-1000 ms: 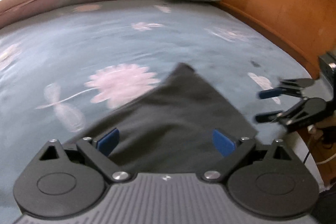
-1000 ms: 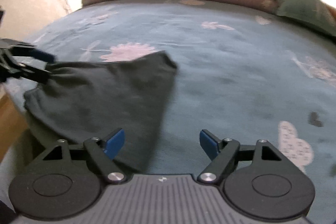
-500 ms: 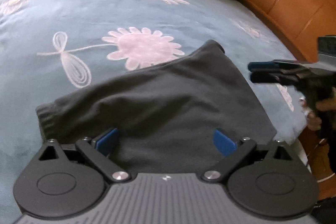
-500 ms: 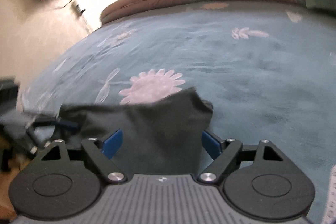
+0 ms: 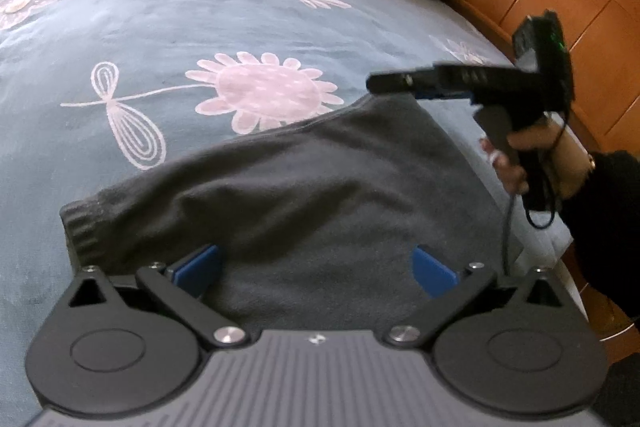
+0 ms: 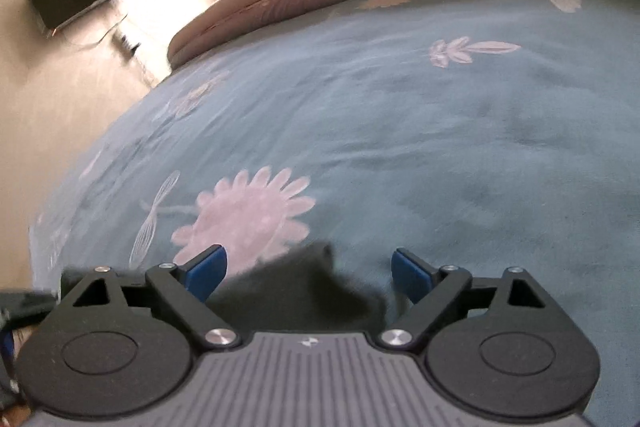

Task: Fold clothes

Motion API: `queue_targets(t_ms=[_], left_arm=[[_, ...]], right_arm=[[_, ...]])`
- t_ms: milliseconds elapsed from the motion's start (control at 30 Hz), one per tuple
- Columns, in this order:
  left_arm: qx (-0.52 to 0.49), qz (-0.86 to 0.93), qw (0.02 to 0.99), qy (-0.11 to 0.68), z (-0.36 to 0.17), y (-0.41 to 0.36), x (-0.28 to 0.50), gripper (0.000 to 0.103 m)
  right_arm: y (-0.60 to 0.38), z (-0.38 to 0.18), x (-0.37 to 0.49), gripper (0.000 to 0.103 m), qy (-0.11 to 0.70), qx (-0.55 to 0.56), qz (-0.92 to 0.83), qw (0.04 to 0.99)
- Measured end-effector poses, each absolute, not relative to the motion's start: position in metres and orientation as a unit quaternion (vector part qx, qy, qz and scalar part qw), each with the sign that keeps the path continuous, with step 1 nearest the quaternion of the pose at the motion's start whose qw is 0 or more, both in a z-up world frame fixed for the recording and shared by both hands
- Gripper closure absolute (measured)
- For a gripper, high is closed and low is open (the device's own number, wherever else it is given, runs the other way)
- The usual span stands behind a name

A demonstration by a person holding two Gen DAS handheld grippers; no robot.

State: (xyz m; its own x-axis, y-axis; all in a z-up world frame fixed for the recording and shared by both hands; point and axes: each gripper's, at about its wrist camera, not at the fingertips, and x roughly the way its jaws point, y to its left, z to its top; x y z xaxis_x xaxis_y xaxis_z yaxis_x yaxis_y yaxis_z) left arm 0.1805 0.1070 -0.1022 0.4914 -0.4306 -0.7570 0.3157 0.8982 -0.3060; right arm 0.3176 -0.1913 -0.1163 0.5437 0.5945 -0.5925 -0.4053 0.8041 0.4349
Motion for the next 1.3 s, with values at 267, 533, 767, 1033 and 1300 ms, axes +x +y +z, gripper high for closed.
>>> queue_targets(t_ms=[267, 533, 767, 1033, 1300], left_arm=[[-0.073, -0.229, 0.858, 0.454, -0.103, 0.113, 0.182, 0.001], [-0.072, -0.211, 0.87, 0.441, -0.087, 0.115, 0.179, 0.001], [-0.058, -0.211, 0.894, 0.39, -0.064, 0.124, 0.185, 0.001], [-0.138, -0.234, 0.872, 0.407, -0.105, 0.166, 0.192, 0.002], [-0.059, -0.267, 0.872, 0.405, -0.067, 0.123, 0.171, 0.002]], right_arm=[[-0.198, -0.086, 0.267, 0.009, 0.362, 0.124, 0.358, 0.852], [-0.168, -0.11, 0.306, 0.011, 0.382, 0.064, 0.295, 0.874], [-0.148, -0.082, 0.26, 0.01, 0.328, -0.019, 0.356, 0.875], [-0.147, -0.119, 0.277, 0.01, 0.363, -0.063, 0.319, 0.873], [-0.163, -0.088, 0.229, 0.008, 0.366, -0.054, 0.342, 0.864]])
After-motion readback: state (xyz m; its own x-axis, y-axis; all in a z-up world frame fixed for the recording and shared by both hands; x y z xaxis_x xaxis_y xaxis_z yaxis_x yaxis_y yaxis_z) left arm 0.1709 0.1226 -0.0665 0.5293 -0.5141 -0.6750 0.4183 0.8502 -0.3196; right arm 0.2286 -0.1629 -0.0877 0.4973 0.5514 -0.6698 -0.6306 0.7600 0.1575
